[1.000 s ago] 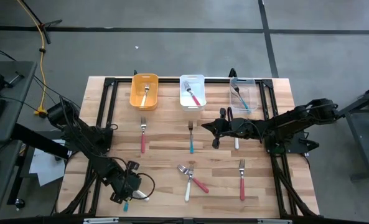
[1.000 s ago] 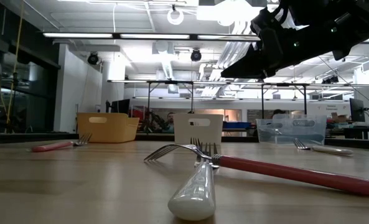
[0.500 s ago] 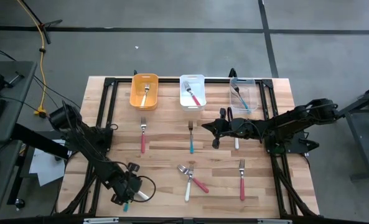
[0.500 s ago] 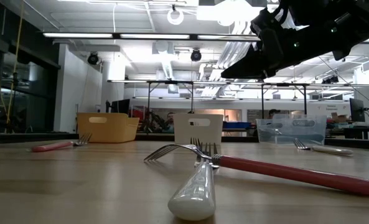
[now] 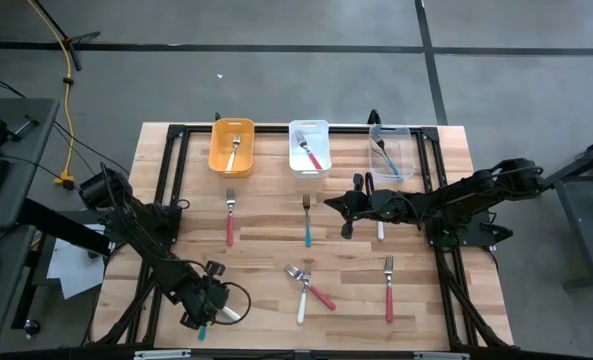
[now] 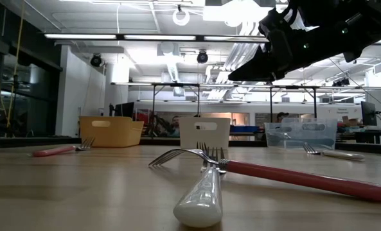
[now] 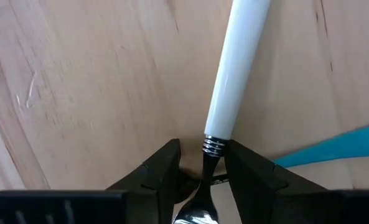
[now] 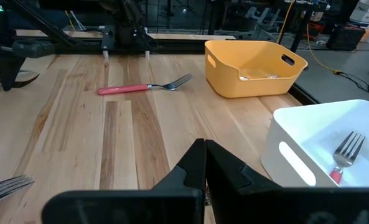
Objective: Sort silverware by color (type)
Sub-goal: Put the bottom left white fork into the yellow bin
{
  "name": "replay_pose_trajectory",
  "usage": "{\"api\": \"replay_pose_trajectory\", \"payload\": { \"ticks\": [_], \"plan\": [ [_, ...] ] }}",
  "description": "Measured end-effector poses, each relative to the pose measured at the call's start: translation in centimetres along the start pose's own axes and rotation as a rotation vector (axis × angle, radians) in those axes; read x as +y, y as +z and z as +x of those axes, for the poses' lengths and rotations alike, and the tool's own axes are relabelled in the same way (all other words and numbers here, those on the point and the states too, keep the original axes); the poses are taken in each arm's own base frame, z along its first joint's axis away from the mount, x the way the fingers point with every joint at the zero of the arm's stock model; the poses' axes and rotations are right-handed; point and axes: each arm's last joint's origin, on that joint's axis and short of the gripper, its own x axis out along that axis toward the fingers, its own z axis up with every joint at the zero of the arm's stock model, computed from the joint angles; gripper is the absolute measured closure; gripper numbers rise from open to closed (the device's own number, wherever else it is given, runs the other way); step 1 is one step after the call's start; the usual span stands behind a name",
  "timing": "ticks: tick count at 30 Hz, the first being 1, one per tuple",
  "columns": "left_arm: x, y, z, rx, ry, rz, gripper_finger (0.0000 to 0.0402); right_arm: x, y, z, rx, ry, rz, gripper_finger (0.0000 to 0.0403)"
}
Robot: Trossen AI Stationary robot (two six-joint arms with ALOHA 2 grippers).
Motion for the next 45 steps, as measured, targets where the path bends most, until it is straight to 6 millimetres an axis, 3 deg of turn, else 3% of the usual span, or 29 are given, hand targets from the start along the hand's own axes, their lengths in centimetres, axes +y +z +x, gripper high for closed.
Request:
{"api": "replay_pose_trajectory", "payload": {
  "ticks": [9, 20, 31, 37, 45],
  "plan": [
    [0.4, 0.2, 0.0, 0.007, -0.005, -0.022, 0.0293, 0.0, 0.0, 0.0, 0.000, 0.000, 0.000, 0.0403],
    [0.5, 0.2, 0.0, 0.018, -0.011, 0.002, 0.0372, 0.0, 0.0, 0.0, 0.000, 0.000, 0.000, 0.0403],
    [0.3, 1.7, -2.4, 0.077, 0.108, 0.122, 0.0376, 0.0, 0.0, 0.0, 0.005, 0.000, -0.002, 0.0403],
    [2.1, 2.1, -3.4, 0.062, 0.174, 0.119, 0.0376, 0.0, -0.1, 0.0, 0.008, 0.000, -0.003, 0.0403],
    [7.2, 3.3, -6.7, -0.024, 0.295, 0.095, 0.0376, 0.0, -0.1, 0.0, 0.008, 0.000, -0.002, 0.0403]
  ]
}}
